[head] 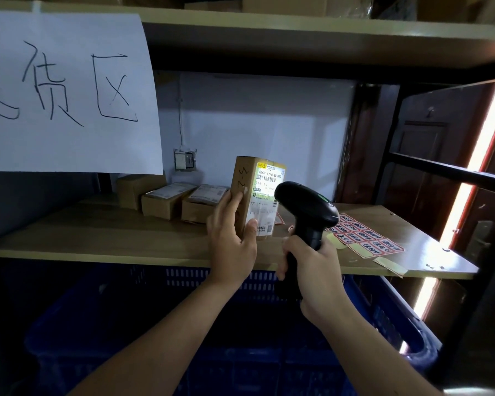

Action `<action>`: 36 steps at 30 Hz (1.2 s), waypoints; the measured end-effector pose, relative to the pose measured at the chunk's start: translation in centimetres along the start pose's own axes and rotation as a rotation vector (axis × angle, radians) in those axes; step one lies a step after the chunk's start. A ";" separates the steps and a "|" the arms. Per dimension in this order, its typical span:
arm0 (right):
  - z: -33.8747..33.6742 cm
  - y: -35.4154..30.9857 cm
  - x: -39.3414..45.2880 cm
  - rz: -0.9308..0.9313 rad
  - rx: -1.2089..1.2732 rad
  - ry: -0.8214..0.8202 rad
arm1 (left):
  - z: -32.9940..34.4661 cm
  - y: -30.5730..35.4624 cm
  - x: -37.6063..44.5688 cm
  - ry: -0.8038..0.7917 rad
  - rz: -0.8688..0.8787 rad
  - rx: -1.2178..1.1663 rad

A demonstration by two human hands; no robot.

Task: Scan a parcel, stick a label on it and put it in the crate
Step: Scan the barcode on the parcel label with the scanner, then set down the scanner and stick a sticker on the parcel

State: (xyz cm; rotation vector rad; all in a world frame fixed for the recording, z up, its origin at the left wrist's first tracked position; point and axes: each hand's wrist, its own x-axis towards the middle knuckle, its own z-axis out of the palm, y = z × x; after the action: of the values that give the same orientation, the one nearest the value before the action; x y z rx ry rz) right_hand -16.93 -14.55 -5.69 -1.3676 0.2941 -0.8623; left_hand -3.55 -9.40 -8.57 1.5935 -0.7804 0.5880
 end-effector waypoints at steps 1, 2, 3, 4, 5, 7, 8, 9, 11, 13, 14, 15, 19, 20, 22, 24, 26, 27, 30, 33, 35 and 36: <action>0.0 0.0 0.0 0.000 0.003 -0.004 | 0.0 0.0 0.0 -0.004 -0.006 -0.005; 0.0 0.0 0.0 -0.002 0.004 -0.006 | 0.1 -0.1 0.0 -0.007 -0.014 -0.010; 0.0 0.0 0.1 -0.004 0.005 -0.004 | 0.1 -0.1 -0.1 -0.008 -0.020 -0.015; 0.0 0.1 0.1 -0.007 0.003 -0.001 | 0.1 -0.1 -0.1 -0.005 -0.027 -0.020; -0.1 0.0 0.2 -0.012 -0.006 0.004 | 0.1 -0.1 -0.1 -0.001 -0.034 -0.029; -0.5 -0.5 0.7 -0.012 -0.043 0.024 | -0.1 0.0 0.0 0.006 -0.074 -0.056; -0.9 -0.9 1.2 -0.003 -0.075 0.039 | -0.2 -0.2 0.2 0.013 -0.108 -0.079; -1.3 -1.4 2.0 0.007 -0.121 0.054 | -0.3 -0.2 0.4 0.022 -0.149 -0.106; -2.5 -2.6 4.1 0.008 -0.282 0.086 | -0.6 -0.3 1.0 0.052 -0.246 -0.178; -4.1 -3.4 6.8 -0.005 -0.562 0.125 | -1.0 -0.2 1.6 0.091 -0.349 -0.272; -4.9 -3.4 8.1 0.006 -0.721 0.140 | -1.2 -0.2 1.9 0.105 -0.400 -0.312; -5.8 -3.2 9.4 0.022 -0.864 0.151 | -1.4 -0.2 2.1 0.116 -0.446 -0.345; -9.7 -1.1 13.5 0.117 -1.212 0.141 | -1.8 0.0 2.5 0.107 -0.539 -0.430; -10.5 -0.7 14.1 0.140 -1.281 0.131 | -1.8 0.0 2.5 0.098 -0.559 -0.443; -11.6 -0.1 15.0 0.122 -1.419 0.127 | -1.7 0.1 2.5 0.078 -0.594 -0.463; -12.1 0.4 15.6 0.073 -1.535 0.137 | -1.5 0.0 2.6 0.054 -0.623 -0.485; -12.1 1.2 15.9 0.071 -1.592 0.137 | -1.3 0.0 2.5 0.039 -0.651 -0.509; -12.1 1.6 16.1 0.082 -1.609 0.140 | -1.3 0.0 2.5 0.036 -0.660 -0.516; -12.2 2.4 16.5 0.106 -1.622 0.168 | -1.3 0.0 2.3 0.021 -0.667 -0.526; -12.5 2.7 16.8 0.125 -1.576 0.192 | -1.2 0.0 2.2 0.011 -0.671 -0.528; -12.7 2.6 16.8 0.134 -1.572 0.187 | -1.2 0.1 2.1 0.007 -0.672 -0.532; -12.8 2.5 16.8 0.133 -1.578 0.182 | -1.1 0.2 2.1 0.002 -0.671 -0.534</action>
State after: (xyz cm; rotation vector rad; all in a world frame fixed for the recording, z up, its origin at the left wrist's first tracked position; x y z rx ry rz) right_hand -13.06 -35.45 -6.06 -2.6348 1.3823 -0.5606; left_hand -2.32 -8.63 -6.70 1.2417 -0.3158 -0.1055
